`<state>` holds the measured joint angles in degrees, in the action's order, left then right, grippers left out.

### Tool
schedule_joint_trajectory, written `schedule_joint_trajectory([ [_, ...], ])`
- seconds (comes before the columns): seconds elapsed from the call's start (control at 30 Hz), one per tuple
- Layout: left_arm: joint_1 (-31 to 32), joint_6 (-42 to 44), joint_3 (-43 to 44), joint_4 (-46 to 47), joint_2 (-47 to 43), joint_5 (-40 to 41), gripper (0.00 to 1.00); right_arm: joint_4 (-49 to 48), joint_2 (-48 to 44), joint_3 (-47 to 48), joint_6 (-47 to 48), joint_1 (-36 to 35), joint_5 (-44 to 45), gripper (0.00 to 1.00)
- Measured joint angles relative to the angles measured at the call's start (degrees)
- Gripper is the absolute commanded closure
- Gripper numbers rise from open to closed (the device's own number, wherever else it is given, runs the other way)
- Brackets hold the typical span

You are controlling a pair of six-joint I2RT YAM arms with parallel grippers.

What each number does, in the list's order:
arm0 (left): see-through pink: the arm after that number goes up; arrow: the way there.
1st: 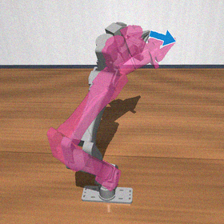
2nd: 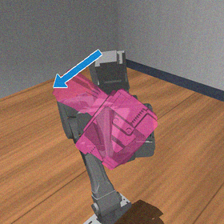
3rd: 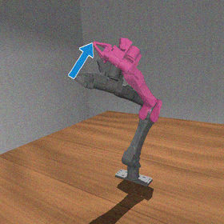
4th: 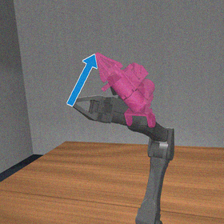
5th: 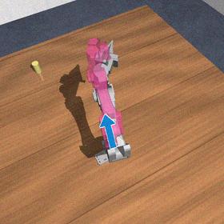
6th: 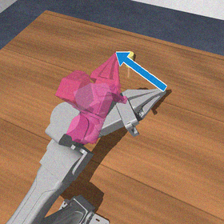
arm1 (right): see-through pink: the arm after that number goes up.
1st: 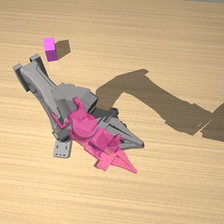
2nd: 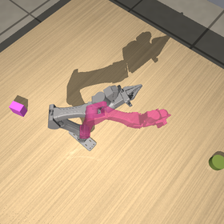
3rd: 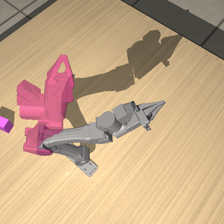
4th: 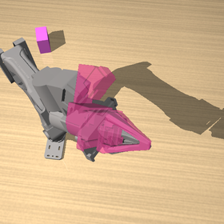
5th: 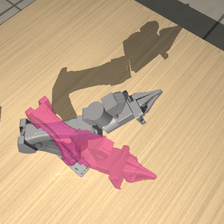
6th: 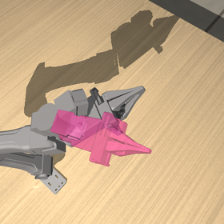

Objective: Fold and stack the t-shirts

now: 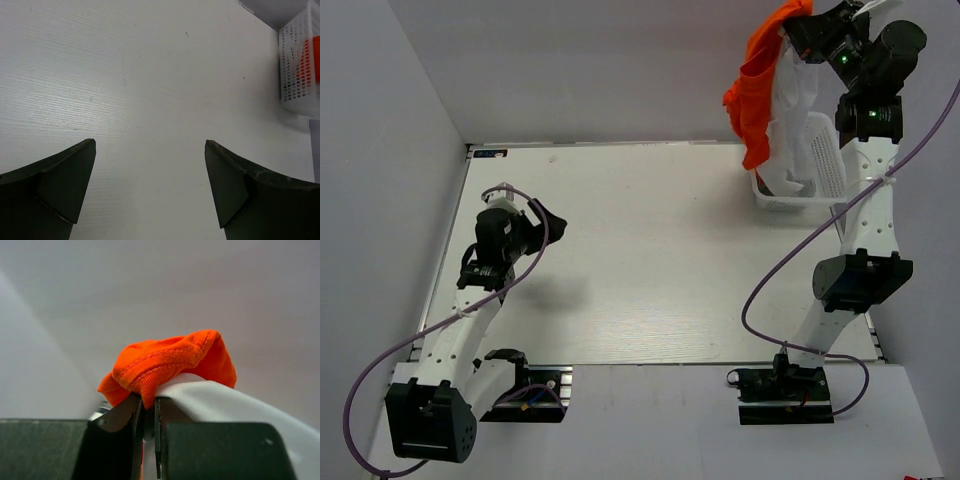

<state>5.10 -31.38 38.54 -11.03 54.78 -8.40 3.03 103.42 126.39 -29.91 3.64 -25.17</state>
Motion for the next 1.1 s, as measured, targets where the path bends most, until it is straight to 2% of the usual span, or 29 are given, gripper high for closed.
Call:
schedule_joint_trajectory([
  [0.13,0.00,-1.01,0.00,-0.55,-0.92,-0.24,0.00,-6.32,0.00,1.92,-7.72,-1.20,-7.61,1.00],
  [0.33,0.00,-2.32,0.00,-1.03,-2.19,-1.18,0.00,-16.70,-0.42,4.28,-18.05,-5.22,-14.43,1.00],
  [0.6,0.00,-3.19,-0.17,-0.87,-3.82,-2.23,0.00,-23.06,-2.21,1.84,-21.35,-12.59,-19.23,1.00],
  [0.83,0.00,-4.15,-1.53,-0.96,-5.22,-1.57,0.00,-23.82,-5.75,-17.31,-15.87,-17.68,-20.63,1.00],
  [1.0,0.00,-5.35,-3.80,-0.48,-5.16,-1.01,0.00,-25.11,-9.16,-42.71,-7.96,-22.18,-15.96,1.00],
  [1.1,0.00,-5.84,-5.01,-0.31,-4.22,-1.03,0.00,-26.64,-7.69,-56.81,-5.35,-24.90,-13.40,1.00],
])
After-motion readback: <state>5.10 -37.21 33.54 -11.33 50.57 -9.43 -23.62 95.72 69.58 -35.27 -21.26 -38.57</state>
